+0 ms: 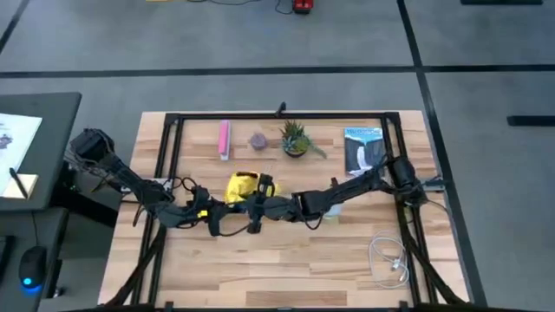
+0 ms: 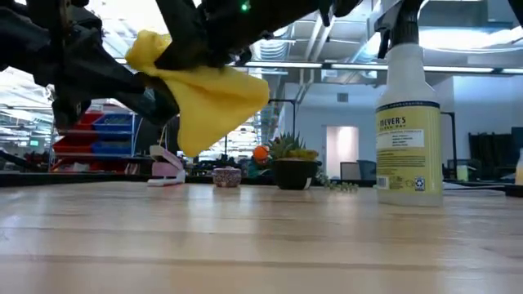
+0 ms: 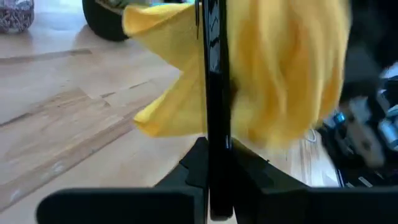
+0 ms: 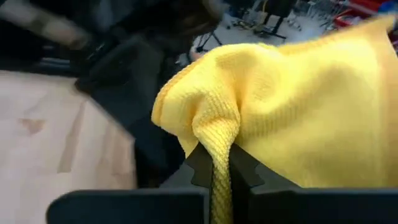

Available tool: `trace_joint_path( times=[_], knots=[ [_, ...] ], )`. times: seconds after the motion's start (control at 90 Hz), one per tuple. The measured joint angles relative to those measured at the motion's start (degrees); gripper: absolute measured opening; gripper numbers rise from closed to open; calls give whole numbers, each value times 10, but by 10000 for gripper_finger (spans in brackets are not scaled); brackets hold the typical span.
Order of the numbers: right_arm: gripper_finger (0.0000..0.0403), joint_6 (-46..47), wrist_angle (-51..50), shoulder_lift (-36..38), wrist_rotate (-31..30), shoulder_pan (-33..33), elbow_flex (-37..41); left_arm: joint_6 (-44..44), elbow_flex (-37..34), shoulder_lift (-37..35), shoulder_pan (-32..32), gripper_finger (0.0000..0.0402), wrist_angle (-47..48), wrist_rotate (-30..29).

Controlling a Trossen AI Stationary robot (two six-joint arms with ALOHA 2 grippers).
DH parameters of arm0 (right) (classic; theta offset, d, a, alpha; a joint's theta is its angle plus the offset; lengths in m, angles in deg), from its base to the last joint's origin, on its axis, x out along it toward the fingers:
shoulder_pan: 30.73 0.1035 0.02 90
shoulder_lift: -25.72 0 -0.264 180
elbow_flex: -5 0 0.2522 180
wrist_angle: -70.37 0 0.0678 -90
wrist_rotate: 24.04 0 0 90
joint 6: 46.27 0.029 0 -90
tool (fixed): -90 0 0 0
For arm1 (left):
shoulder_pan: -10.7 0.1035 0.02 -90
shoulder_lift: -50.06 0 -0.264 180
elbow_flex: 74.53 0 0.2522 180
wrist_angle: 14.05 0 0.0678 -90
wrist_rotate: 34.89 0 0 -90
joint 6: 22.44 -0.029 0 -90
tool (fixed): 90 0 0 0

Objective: Apply microfiber cloth
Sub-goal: Wipe the front of the cellphone with the yellow microfiber cloth

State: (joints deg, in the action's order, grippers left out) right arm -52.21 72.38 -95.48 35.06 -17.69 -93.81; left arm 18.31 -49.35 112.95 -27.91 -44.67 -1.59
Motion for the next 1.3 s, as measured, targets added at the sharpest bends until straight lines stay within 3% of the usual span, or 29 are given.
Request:
trace_joint_path(
  times=[0.389,0.578,0.856,1.133,1.3],
  knots=[
    [0,40,-29,1,-1,23,0,-50,0,0,0,15,-56,-4],
    [0,-5,-46,3,-83,25,0,-73,0,0,1,15,-73,-7],
    [0,-74,-50,42,-154,18,1,-73,0,-1,1,15,-77,-1],
    [0,-87,-45,75,-150,-4,1,-71,0,-1,1,15,-76,7],
    [0,-46,-43,72,-62,1,1,-73,0,-1,0,15,-72,15]
  ],
)
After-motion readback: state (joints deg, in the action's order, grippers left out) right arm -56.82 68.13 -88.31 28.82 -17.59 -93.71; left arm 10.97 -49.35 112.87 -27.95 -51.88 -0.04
